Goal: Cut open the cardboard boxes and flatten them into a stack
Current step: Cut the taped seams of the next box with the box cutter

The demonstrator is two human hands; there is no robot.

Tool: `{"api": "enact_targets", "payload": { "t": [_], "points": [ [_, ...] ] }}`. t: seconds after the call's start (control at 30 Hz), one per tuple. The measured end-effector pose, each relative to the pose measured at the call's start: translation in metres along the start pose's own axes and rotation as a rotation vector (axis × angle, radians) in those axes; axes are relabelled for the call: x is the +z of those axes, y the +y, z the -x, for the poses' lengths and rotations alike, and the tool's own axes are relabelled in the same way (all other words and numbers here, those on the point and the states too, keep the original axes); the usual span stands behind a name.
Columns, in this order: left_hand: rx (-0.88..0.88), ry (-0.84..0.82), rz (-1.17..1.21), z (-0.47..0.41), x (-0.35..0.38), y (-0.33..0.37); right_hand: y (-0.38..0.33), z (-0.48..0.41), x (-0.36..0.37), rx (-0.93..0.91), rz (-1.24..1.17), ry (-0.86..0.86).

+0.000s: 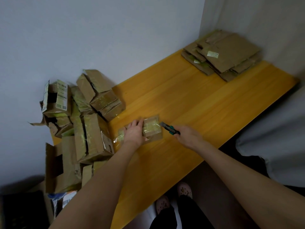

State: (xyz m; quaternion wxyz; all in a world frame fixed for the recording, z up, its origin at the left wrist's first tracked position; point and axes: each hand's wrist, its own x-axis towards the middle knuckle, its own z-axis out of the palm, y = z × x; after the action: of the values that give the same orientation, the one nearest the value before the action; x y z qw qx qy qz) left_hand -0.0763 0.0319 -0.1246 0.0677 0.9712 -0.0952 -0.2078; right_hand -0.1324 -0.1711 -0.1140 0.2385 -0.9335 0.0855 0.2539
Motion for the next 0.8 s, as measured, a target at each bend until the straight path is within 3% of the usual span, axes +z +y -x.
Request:
{"api": "enact_targets", "payload": {
  "t": [0.2,0.3,0.37,0.43,0.53,0.6,0.7,0.8],
  "points": [
    [0.029,-0.014,-0.025,-0.001,0.001,-0.005,0.006,0.007,-0.002,-0.043,-0.057,-0.063],
    [0.038,-0.025,-0.020,-0.002,0.002,-0.007,0.014,0.012,-0.003,-0.029,-0.253,-0.065],
    [0.049,-0.028,-0.027,-0.003,0.001,-0.008,0.016,0.012,-0.002,0.032,-0.440,0.023],
    [0.130,-0.029,-0.059,-0.002,0.000,-0.008,0.011,0.008,0.000,0.076,-0.516,0.093],
    [0.409,0.039,-0.244,0.006,0.002,-0.009,-0.010,-0.005,0.004,0.102,-0.623,0.166],
    [0.439,0.117,-0.311,0.015,0.007,-0.014,-0.025,-0.014,0.006,0.130,-0.728,0.185],
    [0.149,0.239,-0.109,0.028,0.016,-0.023,-0.042,-0.026,0.014,0.169,-0.748,0.133],
    [-0.258,0.144,0.395,0.030,0.013,-0.024,-0.053,-0.029,0.031,0.253,-0.862,0.055]
  ]
}}
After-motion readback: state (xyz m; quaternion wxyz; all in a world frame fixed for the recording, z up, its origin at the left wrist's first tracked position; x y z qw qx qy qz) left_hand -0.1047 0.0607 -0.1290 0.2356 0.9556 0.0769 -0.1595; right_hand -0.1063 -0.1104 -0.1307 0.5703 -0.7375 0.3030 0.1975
